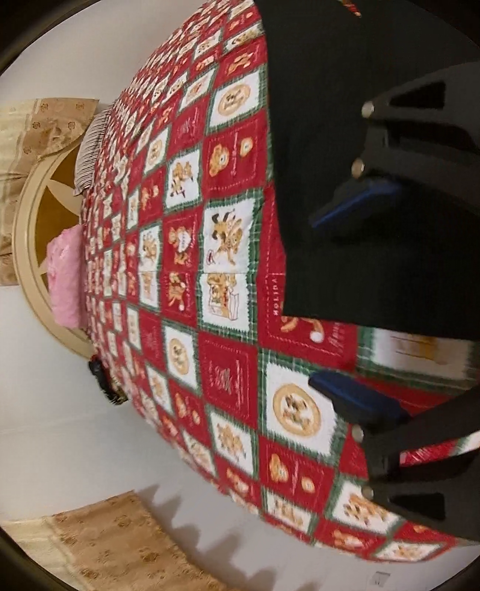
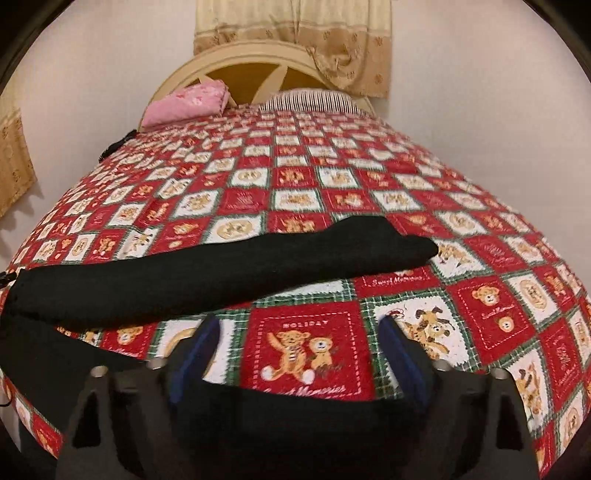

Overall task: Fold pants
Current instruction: 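Lower both grippers onto the pants waistband and close on the fabric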

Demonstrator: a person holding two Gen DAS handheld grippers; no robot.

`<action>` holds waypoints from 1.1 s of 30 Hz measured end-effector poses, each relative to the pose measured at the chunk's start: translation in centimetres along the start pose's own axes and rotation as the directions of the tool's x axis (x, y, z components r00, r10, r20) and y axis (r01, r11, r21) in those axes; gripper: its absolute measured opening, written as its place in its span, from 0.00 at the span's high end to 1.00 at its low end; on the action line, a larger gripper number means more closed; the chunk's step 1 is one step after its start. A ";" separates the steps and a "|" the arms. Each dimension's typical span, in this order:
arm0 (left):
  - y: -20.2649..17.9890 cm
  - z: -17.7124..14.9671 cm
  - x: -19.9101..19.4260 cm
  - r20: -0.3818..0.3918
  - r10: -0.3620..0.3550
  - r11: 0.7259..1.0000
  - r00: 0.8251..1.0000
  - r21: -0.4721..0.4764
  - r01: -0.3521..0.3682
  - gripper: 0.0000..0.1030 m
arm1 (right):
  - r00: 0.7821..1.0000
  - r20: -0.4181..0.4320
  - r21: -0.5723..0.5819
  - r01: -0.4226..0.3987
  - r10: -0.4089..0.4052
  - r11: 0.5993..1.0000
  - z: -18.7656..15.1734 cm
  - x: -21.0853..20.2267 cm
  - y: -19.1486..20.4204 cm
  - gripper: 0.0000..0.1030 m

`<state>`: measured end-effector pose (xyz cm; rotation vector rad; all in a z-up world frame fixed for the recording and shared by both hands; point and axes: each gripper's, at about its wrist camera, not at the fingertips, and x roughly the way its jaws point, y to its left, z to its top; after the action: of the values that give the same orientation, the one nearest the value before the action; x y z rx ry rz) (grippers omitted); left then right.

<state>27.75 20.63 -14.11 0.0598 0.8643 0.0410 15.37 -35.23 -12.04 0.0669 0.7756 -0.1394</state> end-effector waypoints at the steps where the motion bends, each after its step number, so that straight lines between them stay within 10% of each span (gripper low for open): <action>1: 0.1 0.3 0.8 -0.016 0.000 1.000 1.000 0.001 0.000 0.30 | 1.000 -0.013 0.010 0.003 -0.003 1.000 0.3 0.5 -0.6 0.23; 6: 1.3 0.8 3.2 -0.066 -0.065 0.997 0.996 -0.054 0.061 0.48 | 0.999 -0.022 0.048 0.027 -0.026 0.998 1.6 1.2 -2.9 0.23; 20: 2.5 1.3 4.8 -0.106 -0.169 0.982 0.980 -0.106 0.157 0.48 | 0.993 -0.052 0.098 0.111 -0.107 0.989 6.7 5.3 -8.8 0.28; 24: 1.7 1.7 4.3 -0.106 -0.178 0.983 0.978 -0.065 0.172 0.74 | 0.988 -0.050 0.124 0.152 -0.147 0.980 8.4 6.2 -11.4 0.28; 33: 1.4 1.7 4.7 -0.084 -0.155 0.987 0.984 -0.056 0.151 0.68 | 0.990 -0.135 0.165 0.057 -0.035 0.985 11.5 13.4 -13.8 0.28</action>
<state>32.09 22.21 -16.48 -0.0552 0.9539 -0.0794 30.70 -51.55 -13.34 0.2208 0.8962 -0.2467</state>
